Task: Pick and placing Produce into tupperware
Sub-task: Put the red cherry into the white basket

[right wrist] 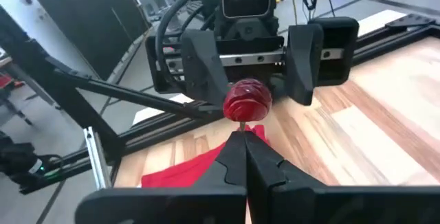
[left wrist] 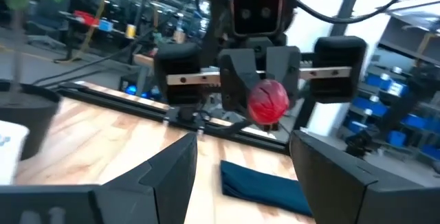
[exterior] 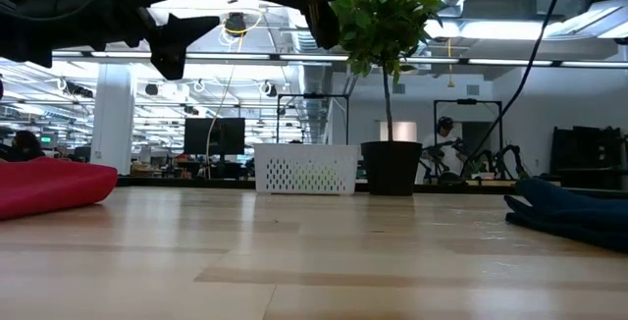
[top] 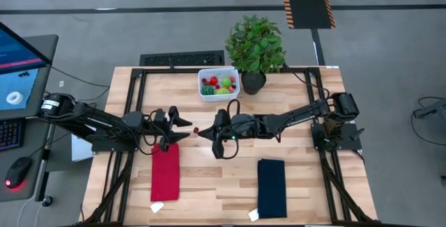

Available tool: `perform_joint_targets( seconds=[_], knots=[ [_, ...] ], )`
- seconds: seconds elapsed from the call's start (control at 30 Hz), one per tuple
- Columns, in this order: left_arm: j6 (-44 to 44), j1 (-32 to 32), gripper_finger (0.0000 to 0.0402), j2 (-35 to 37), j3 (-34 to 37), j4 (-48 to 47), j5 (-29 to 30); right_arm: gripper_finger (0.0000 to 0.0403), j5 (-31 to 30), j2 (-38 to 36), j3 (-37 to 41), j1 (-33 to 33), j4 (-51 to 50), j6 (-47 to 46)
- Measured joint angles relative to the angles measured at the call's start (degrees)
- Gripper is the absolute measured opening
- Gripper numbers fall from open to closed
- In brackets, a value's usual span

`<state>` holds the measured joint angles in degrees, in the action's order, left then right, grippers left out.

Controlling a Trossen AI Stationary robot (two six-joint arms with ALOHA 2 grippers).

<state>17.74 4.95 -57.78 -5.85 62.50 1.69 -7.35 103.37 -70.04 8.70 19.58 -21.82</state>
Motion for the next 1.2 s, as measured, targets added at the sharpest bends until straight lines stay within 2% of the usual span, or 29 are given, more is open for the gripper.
perform_joint_targets(
  seconds=[0.3, 0.5, 0.77, 1.07, 1.2],
  knots=[
    [0.0, 0.4, 0.0224, 0.0, 0.0, 0.0, 1.2, 0.0011, 2.2, 4.2, -0.9, -1.5, 3.1, -0.6],
    [-0.1, 0.4, 0.0224, -0.5, 0.0, -1.1, 3.1, 0.0011, 2.3, 3.7, -2.7, -2.1, 3.2, 0.6],
    [-0.4, 0.5, 0.0224, -0.7, -1.4, -1.8, 1.3, 0.0011, 2.9, 4.0, -2.8, -2.1, 2.1, 0.4],
    [-2.0, 0.5, 0.0224, -8.7, -5.7, -2.7, 1.2, 0.0011, 3.1, 4.1, -2.8, -2.1, 1.3, 0.2],
    [-2.1, 0.5, 0.0224, -10.0, -6.4, -2.5, 0.7, 0.0011, 3.0, 4.1, -2.8, -2.1, -0.3, 0.1]
  ],
)
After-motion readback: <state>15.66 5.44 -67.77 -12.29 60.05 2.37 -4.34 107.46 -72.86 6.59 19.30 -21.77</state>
